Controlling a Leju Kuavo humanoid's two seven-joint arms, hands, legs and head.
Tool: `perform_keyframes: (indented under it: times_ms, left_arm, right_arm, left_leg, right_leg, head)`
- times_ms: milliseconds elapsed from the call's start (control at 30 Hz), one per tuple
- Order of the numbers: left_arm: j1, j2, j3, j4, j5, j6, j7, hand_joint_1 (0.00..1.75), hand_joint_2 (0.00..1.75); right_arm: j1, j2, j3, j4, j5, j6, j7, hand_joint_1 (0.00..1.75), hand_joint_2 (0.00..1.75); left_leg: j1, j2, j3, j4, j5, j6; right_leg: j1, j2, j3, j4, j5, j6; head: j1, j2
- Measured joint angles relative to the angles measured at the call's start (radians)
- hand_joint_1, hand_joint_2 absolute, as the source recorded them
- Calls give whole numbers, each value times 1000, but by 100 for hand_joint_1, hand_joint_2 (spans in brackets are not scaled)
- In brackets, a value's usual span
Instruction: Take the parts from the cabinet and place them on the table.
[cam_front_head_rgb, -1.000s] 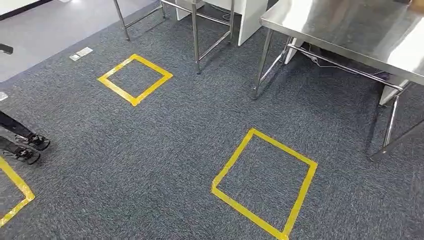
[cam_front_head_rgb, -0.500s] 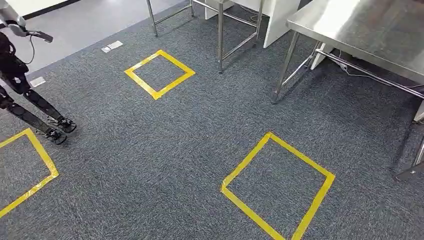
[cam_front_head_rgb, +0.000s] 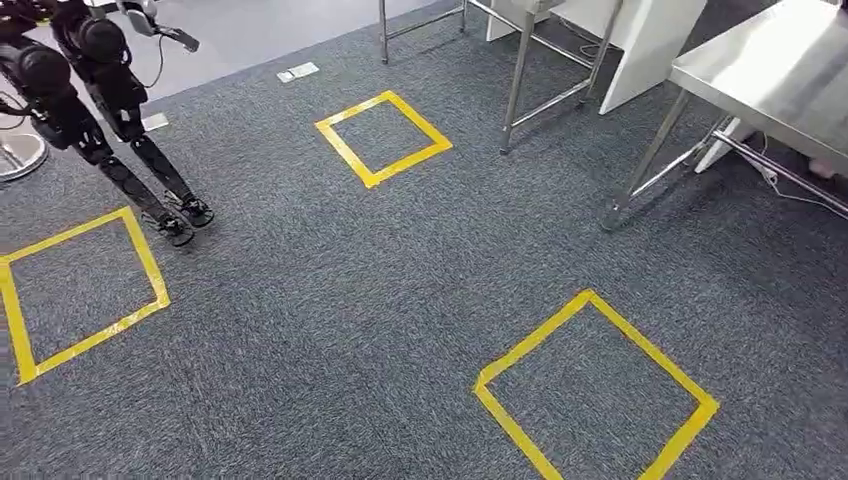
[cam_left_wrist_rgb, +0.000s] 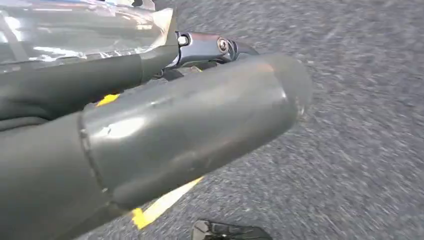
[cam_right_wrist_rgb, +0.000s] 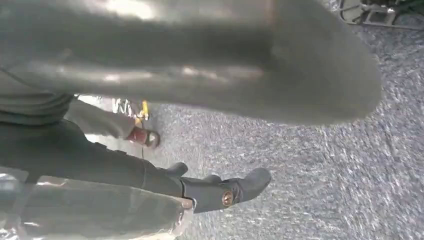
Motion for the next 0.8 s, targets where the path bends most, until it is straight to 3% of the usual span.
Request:
perform_keyframes:
  times_ms: [33,67,100,200,233,267,300,367,400,433,467,500,533,567,600,667,733,767,800]
  left_arm:
    - [0,0,2,0,3,3,0,0,0]
    - [-1,0,3,0,4,5,1,0,0]
    - [-1,1,5,0,4,6,1,0,0]
    - [4,1,15,0,13,10,1,0,0]
    - [6,2,19,0,15,11,1,0,0]
    - [5,2,20,0,16,12,1,0,0]
    - [4,1,20,0,16,12,1,0,0]
    - [1,0,23,0,16,12,1,0,0]
    - [1,0,24,0,16,12,1,0,0]
    - [4,0,26,0,16,12,0,0,0]
    - [5,0,27,0,16,12,0,0,0]
    - [6,0,28,0,17,11,-2,0,0]
    - [5,1,30,0,17,11,-3,0,0]
    - [3,0,32,0,17,11,-5,0,0]
    - [-2,1,32,0,17,11,-7,0,0]
    - [-1,1,33,0,16,10,-9,0,0]
    - [3,3,35,0,16,9,-9,0,0]
    - [4,1,35,0,16,9,-9,0,0]
    - [1,2,35,0,16,9,-10,0,0]
  right_arm:
    - [-1,-1,0,0,3,0,-2,0,0]
    - [-1,0,0,0,4,0,-2,0,0]
    - [-2,0,0,1,5,0,-3,0,0]
    - [-6,0,6,0,8,0,-12,0,0]
    - [-7,0,8,0,10,0,-13,0,0]
    - [-7,-1,11,0,11,0,-14,0,0]
    - [-7,-2,11,0,11,-1,-14,0,0]
    - [-3,-3,13,0,11,-1,-14,0,0]
    - [-3,-3,14,0,12,-1,-14,0,0]
    - [-3,-3,14,0,12,-1,-13,0,0]
    - [-3,-3,14,0,13,-1,-13,0,0]
    - [-4,-3,15,0,13,-1,-12,0,0]
    - [-5,-3,16,0,14,-1,-11,0,0]
    - [-6,-3,16,0,14,-1,-11,0,0]
    - [-5,-4,16,0,15,-1,-11,0,0]
    - [-6,-6,16,0,16,-3,-11,0,0]
    - [-11,-7,18,0,18,-5,-12,0,0]
    - [-11,-9,18,0,19,-6,-13,0,0]
    - [-10,-10,18,0,19,-6,-13,0,0]
  left_leg:
    - [1,-12,-1,3,0,-4]
    - [-3,-20,-4,9,-2,-11]
    - [-7,-30,-8,13,-5,-17]
    - [0,-47,-16,10,3,-31]
    - [4,-24,-20,23,-8,-34]
    - [0,18,-34,52,-34,-38]
    - [2,38,-59,110,-74,-42]
    - [6,50,-137,276,-153,-49]
    - [8,50,-158,320,-166,-50]
    - [10,51,-161,330,-156,-51]
    - [11,56,-140,292,-128,-51]
    - [11,65,-97,213,-87,-49]
    - [11,86,-45,122,-50,-47]
    - [10,133,1,46,-31,-43]
    - [1,143,7,23,-37,-42]
    - [-2,123,-1,23,-35,-34]
    - [-6,99,0,13,-28,-19]
    - [1,93,5,6,-19,-9]
    - [1,84,3,5,-15,-2]
  right_leg:
    - [-7,26,43,-96,39,9]
    - [-11,60,51,-134,45,7]
    - [-6,46,50,-139,51,-5]
    - [-3,25,57,-138,56,-23]
    - [-12,13,57,-142,64,-34]
    - [-9,7,56,-142,64,-39]
    - [-6,-3,54,-142,63,-50]
    - [0,-29,51,-142,62,-51]
    - [1,-39,49,-142,62,-52]
    - [3,-52,49,-142,62,-51]
    - [3,-62,49,-141,61,-52]
    - [2,-71,51,-141,61,-51]
    - [2,-80,52,-141,60,-52]
    - [5,-87,56,-141,60,-51]
    - [18,-95,54,-136,54,-43]
    - [16,-111,56,-140,54,-39]
    - [18,-130,62,-143,54,-25]
    - [15,-84,51,-127,43,-19]
    - [10,-35,35,-85,14,-25]
  head:
    - [1,0]
    - [1,0]
    - [-1,0]
    - [-2,0]
    - [-1,0]
    - [-3,0]
    - [-8,0]
    - [-8,0]
    - [-7,0]
    - [-8,0]
    - [-8,0]
    - [-8,0]
    - [-8,0]
    - [-8,0]
    - [-8,0]
    - [-5,0]
    - [-6,0]
    - [-5,0]
    - [-5,0]
